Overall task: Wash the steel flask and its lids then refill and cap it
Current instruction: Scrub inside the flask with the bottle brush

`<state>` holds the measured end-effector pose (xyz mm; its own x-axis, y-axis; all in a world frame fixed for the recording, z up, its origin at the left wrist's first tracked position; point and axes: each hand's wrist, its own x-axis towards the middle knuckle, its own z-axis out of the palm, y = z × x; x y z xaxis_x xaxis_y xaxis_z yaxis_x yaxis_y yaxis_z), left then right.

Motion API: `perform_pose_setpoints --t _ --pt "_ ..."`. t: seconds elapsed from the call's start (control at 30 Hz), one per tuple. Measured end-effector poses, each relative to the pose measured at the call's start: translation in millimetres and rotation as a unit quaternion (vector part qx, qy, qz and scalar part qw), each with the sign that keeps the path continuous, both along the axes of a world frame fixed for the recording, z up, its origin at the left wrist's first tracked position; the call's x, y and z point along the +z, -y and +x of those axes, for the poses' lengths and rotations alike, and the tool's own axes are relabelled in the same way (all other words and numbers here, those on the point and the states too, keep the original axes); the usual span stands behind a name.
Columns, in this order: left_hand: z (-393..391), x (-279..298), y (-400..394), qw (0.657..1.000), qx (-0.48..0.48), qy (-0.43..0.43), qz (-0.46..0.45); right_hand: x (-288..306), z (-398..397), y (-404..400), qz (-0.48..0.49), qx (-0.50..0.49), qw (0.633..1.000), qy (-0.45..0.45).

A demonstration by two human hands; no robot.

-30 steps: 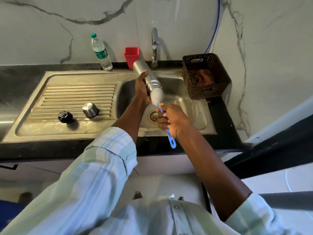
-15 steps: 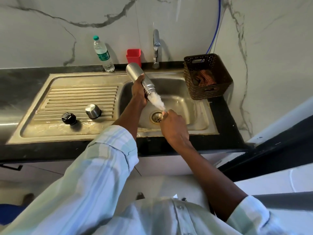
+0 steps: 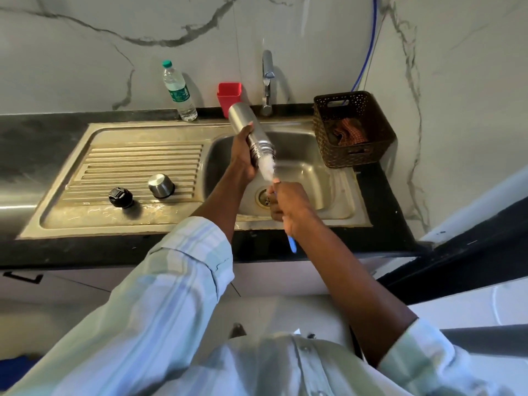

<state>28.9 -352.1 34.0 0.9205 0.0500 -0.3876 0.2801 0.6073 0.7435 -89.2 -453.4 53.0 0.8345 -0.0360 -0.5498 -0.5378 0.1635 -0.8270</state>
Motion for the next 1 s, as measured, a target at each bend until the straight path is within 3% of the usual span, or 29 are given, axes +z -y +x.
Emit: perform_pose_setpoints --t 0.17,0.3,0.43,0.53,0.67,0.77,1.0 --pt "-9 6 14 0.998 -0.040 0.003 -0.041 3 10 -2 0.216 -0.046 0.974 -0.054" --pt "-6 4 8 0.992 0.013 0.000 -0.123 4 -14 1 0.286 -0.035 0.957 -0.039" --pt "-5 -4 19 0.989 -0.039 -0.018 -0.140 3 13 -1 0.346 -0.061 0.935 -0.049" --pt "0 -3 16 0.986 -0.010 -0.010 -0.166 7 3 -1 0.411 -0.050 0.908 -0.058" --pt "4 -4 8 0.980 0.024 -0.013 -0.198 9 -7 5 0.418 -0.028 0.906 -0.057" --pt "2 -6 17 0.979 -0.010 -0.016 -0.203 8 17 6 0.431 -0.034 0.899 -0.075" --pt "7 -6 -3 0.987 0.018 -0.015 -0.156 16 -5 9 0.366 0.000 0.926 -0.087"
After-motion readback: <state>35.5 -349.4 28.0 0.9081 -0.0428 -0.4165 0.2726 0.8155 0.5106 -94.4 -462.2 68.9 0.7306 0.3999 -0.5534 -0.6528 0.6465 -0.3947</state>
